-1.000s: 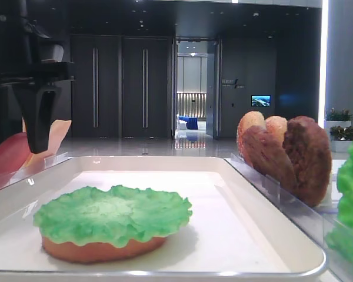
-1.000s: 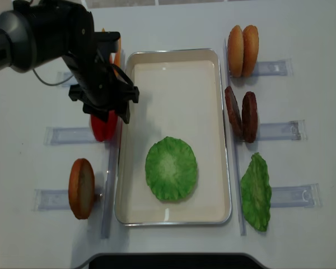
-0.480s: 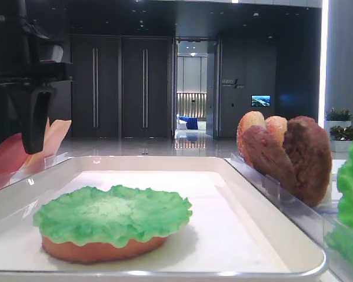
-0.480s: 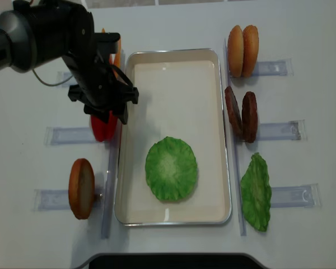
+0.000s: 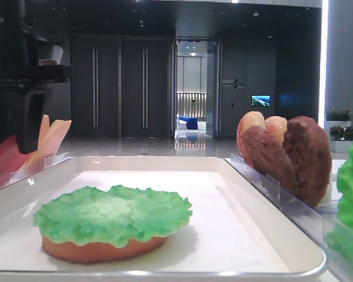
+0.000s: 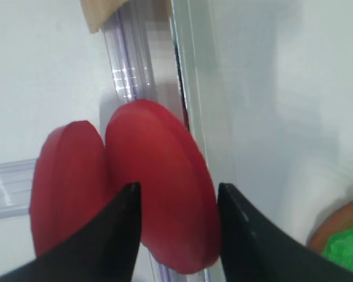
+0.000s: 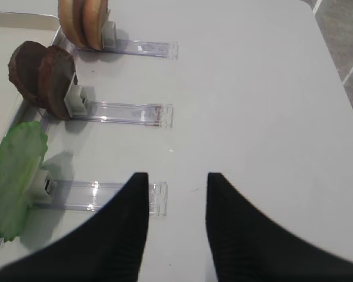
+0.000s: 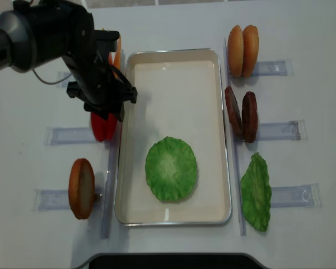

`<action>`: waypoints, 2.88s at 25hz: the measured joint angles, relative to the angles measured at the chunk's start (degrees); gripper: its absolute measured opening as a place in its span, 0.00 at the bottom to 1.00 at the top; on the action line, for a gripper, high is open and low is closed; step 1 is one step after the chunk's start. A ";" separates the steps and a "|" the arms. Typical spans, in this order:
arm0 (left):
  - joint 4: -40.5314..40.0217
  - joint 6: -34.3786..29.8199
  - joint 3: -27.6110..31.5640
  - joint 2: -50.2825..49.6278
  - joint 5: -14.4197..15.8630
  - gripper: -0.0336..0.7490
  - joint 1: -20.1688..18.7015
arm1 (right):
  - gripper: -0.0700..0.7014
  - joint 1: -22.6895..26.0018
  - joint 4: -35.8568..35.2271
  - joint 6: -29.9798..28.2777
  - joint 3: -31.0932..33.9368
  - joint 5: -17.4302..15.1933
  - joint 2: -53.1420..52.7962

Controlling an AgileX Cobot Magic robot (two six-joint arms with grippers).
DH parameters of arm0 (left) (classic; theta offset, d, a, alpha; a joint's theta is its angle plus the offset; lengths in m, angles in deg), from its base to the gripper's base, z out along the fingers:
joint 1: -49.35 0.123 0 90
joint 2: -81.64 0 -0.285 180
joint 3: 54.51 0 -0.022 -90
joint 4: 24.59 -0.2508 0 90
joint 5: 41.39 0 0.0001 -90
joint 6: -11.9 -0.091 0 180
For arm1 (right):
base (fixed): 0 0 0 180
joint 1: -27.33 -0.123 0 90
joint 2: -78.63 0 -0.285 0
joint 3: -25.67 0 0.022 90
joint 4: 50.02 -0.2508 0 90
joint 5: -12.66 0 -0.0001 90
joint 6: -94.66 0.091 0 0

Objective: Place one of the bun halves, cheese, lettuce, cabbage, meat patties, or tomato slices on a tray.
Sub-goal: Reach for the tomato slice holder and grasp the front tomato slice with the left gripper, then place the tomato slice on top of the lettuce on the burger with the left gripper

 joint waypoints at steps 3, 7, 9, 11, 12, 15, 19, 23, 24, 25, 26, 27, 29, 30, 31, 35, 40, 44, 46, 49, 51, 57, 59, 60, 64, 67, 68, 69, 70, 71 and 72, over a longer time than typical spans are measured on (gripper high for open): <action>0.00 0.00 0.00 0.00 -0.13 0.42 0.00 | 0.39 0.00 0.00 0.00 0.00 0.00 0.00; 0.06 0.00 0.00 0.00 -0.18 0.34 0.00 | 0.39 0.00 0.00 0.00 0.00 0.00 0.00; 0.06 0.06 0.00 0.00 -0.18 0.28 0.00 | 0.39 0.00 0.00 0.00 0.00 0.00 0.00; 0.00 0.11 -0.11 0.00 -0.10 0.24 0.00 | 0.39 0.00 0.00 0.00 0.00 0.00 0.00; 0.00 0.16 -0.18 0.00 0.12 0.21 0.00 | 0.39 0.00 0.00 0.00 0.00 0.00 0.00; -0.25 0.18 -0.70 0.00 1.19 0.14 0.00 | 0.39 0.00 0.00 0.00 0.00 0.00 0.00; -0.82 0.18 -3.23 0.00 4.67 0.11 0.12 | 0.39 0.00 0.00 0.00 0.00 0.00 0.00; -0.51 0.22 -6.19 0.00 7.91 0.11 0.12 | 0.39 0.00 0.00 0.00 0.00 0.00 0.00; -0.18 0.22 -6.63 0.00 8.39 0.11 0.12 | 0.39 0.00 0.00 0.00 0.00 0.00 0.00; 0.18 0.22 -7.14 0.00 8.97 0.11 0.12 | 0.39 0.00 0.00 0.00 0.00 0.00 0.00; 0.64 0.17 -7.56 0.00 9.35 0.11 0.12 | 0.39 0.00 0.00 0.00 0.00 0.00 0.00; 1.27 0.00 -8.04 0.00 9.70 0.11 0.12 | 0.39 0.00 0.00 0.00 0.00 0.00 0.00; 2.30 -0.43 -8.68 0.00 10.34 0.11 0.12 | 0.39 0.00 0.00 0.00 0.00 0.00 0.00; 2.85 -0.58 -8.90 0.00 10.42 0.11 0.12 | 0.39 0.00 0.00 0.00 0.00 0.00 0.00; 3.80 -0.64 -8.96 0.00 10.42 0.11 0.12 | 0.39 0.00 0.00 0.00 0.00 0.00 0.00; 5.18 -0.83 -9.03 0.38 10.71 0.11 0.05 | 0.39 0.00 0.00 0.00 0.00 0.00 0.00; 5.07 -0.83 -9.03 4.52 12.64 0.10 0.05 | 0.39 0.00 0.00 0.00 0.00 0.00 0.00; 5.17 -0.83 -9.03 8.03 15.66 0.10 0.05 | 0.39 0.00 0.00 0.00 0.00 0.00 0.00; 5.17 -0.33 -9.03 9.28 16.73 0.10 0.05 | 0.39 0.00 0.00 0.00 0.00 0.00 0.00; 4.90 0.34 -8.81 11.29 18.02 0.10 -0.49 | 0.39 0.00 0.00 0.00 0.00 0.00 0.00; 4.52 1.39 -7.74 13.33 18.08 0.10 -2.01 | 0.39 0.00 0.00 0.00 0.00 0.00 0.00; 2.85 5.81 -3.98 18.19 17.90 0.10 -6.62 | 0.39 0.00 0.00 0.00 0.00 0.00 0.00; 2.85 6.31 -3.23 19.47 17.90 0.10 -6.78 | 0.39 0.00 0.00 0.00 0.00 0.00 0.00; 2.85 6.88 -2.47 20.16 17.76 0.10 -6.83 | 0.39 0.00 0.00 0.00 0.00 0.00 0.00; 3.26 8.67 3.86 24.72 14.31 0.10 -7.79 | 0.39 0.00 0.00 0.00 0.00 0.00 0.00; 4.98 9.12 10.05 28.54 9.24 0.10 -7.91 | 0.39 0.00 0.00 0.00 0.00 0.00 0.00; 5.24 9.68 11.93 29.80 7.86 0.10 -7.91 | 0.39 0.00 0.00 0.00 0.00 0.00 0.00; 5.41 10.20 13.38 30.97 6.43 0.10 -7.91 | 0.39 0.00 0.00 0.00 0.00 0.00 0.00; 5.47 10.49 14.98 31.95 5.26 0.10 -7.91 | 0.39 0.00 0.00 0.00 0.00 0.00 0.00; 5.47 10.64 16.45 32.61 4.16 0.10 -7.91 | 0.39 0.00 0.00 0.00 0.00 0.00 0.00; 5.52 10.71 17.76 33.12 3.34 0.10 -7.91 | 0.39 0.00 0.00 0.00 0.00 0.00 0.00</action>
